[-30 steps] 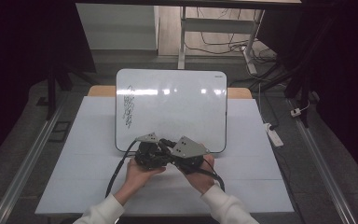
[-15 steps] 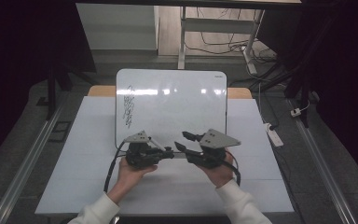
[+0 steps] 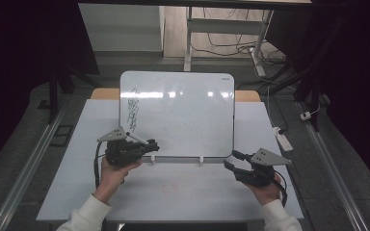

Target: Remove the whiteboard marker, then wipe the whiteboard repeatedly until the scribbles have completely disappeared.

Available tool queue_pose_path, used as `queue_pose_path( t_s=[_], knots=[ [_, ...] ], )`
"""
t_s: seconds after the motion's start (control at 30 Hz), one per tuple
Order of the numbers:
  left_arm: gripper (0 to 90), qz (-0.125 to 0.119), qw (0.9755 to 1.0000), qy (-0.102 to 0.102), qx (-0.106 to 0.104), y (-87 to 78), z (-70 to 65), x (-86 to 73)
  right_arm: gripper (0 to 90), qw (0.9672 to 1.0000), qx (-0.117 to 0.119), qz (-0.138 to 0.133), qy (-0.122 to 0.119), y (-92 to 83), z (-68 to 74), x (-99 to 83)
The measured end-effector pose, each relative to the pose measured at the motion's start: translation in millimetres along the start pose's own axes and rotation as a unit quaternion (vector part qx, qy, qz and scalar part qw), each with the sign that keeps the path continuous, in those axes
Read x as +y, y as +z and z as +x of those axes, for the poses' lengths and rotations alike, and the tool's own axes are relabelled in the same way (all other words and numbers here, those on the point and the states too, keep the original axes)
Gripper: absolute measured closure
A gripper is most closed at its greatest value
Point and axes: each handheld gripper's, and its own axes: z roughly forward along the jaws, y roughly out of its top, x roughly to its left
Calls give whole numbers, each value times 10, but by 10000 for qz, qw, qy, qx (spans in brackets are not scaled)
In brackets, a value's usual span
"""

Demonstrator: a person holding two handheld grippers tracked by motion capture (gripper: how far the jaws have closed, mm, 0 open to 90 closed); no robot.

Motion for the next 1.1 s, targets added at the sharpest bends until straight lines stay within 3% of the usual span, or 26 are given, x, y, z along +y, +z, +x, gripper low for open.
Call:
queue_pose_path(
  t_s=[0.13, 0.4, 0.5, 0.6, 0.73, 0.87, 0.97, 1.1],
  knots=[
    [779, -128, 9999, 20, 109, -76, 40, 34, 480, 10000, -54, 50, 34, -28, -69, -78],
    [779, -472, 9981, 135, 383, -208, 189, 203, 480, 9997, -116, 192, -105, 29, -41, -130],
    [779, -693, 9953, 250, 636, -256, 319, 336, 479, 9996, -118, 236, -115, 46, -36, -147],
    [779, -881, 9908, 333, 973, -281, 517, 475, 480, 9995, -115, 258, -122, 61, -41, -166],
    [779, -1159, 9840, 197, 1339, -271, 899, 648, 480, 9995, -122, 274, -102, 76, -46, -174],
    [780, -1297, 9788, 167, 1577, -195, 1140, 748, 480, 9994, -116, 298, -88, 91, -55, -186],
    [779, -1307, 9769, 212, 1677, -119, 1273, 825, 480, 9994, -122, 328, -54, 103, -69, -200],
    [780, -1191, 9769, 148, 1769, -2, 1401, 873, 480, 9993, -134, 343, -46, 106, -82, -208]
  ],
)
